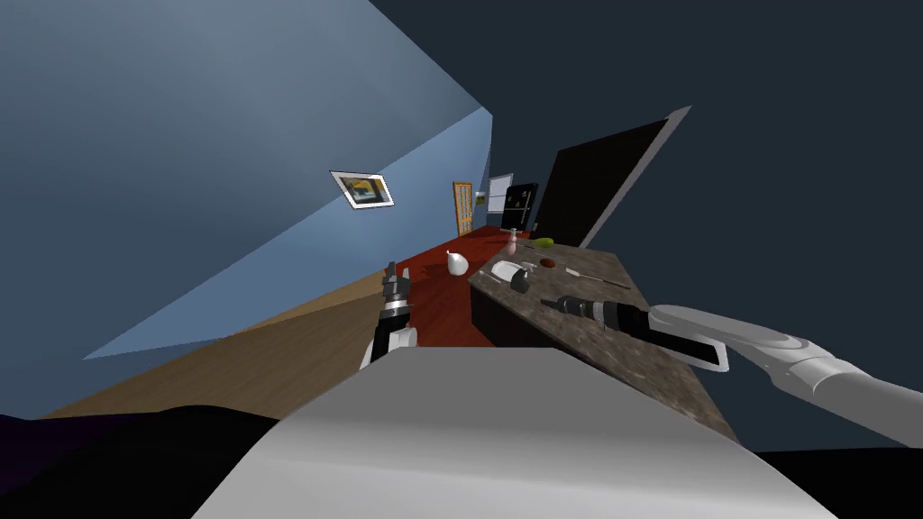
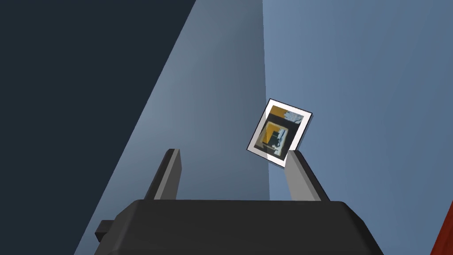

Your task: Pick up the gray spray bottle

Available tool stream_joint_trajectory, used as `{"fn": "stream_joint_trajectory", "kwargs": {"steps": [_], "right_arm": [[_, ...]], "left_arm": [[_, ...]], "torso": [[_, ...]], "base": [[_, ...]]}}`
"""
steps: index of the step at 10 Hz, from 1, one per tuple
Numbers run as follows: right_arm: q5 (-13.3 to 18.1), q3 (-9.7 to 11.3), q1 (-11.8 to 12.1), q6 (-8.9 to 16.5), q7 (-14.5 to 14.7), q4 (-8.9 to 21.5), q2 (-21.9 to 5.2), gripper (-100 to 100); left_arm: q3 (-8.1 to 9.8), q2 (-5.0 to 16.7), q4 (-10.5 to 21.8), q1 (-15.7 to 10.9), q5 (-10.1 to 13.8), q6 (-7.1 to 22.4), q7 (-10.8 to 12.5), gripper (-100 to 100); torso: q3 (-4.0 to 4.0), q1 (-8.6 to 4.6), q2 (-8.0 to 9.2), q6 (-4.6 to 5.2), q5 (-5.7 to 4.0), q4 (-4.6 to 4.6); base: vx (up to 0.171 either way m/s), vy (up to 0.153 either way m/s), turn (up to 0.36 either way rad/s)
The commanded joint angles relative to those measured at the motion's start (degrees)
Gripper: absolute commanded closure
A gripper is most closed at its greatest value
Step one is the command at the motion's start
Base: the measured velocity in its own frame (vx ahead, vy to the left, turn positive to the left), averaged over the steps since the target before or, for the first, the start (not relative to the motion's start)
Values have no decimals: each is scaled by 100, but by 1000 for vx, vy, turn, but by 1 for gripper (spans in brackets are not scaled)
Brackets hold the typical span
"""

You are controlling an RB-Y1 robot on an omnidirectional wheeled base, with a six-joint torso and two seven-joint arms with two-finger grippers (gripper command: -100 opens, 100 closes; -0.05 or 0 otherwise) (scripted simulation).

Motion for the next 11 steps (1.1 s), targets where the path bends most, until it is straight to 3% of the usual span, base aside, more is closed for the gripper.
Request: {"fn": "stream_joint_trajectory", "kwargs": {"steps": [1, 3, 10, 11], "right_arm": [[86, 41, -44, 10, 6, 41, -277, -100], [203, 90, -112, 32, 11, 71, -616, -100], [412, 188, -277, 65, 49, -14, -1429, -100], [402, 198, -280, 58, 44, 22, -1340, -100]], "left_arm": [[0, 0, 0, 0, 0, 0, 0, 0], [0, 0, 0, 0, 0, 0, 0, 0], [0, 0, 0, 0, 0, 0, 0, 0], [0, 0, 0, 0, 0, 0, 0, 0]], "torso": [[0, 0, 0, 0, 0, 0], [-2, 1, -3, -4, 1, -1], [-4, 13, -7, -1, 3, -2], [-5, 14, -8, -2, 3, -2]], "base": [[14, -23, 219], [18, -35, 268], [19, -15, 225], [13, -8, 56]]}}
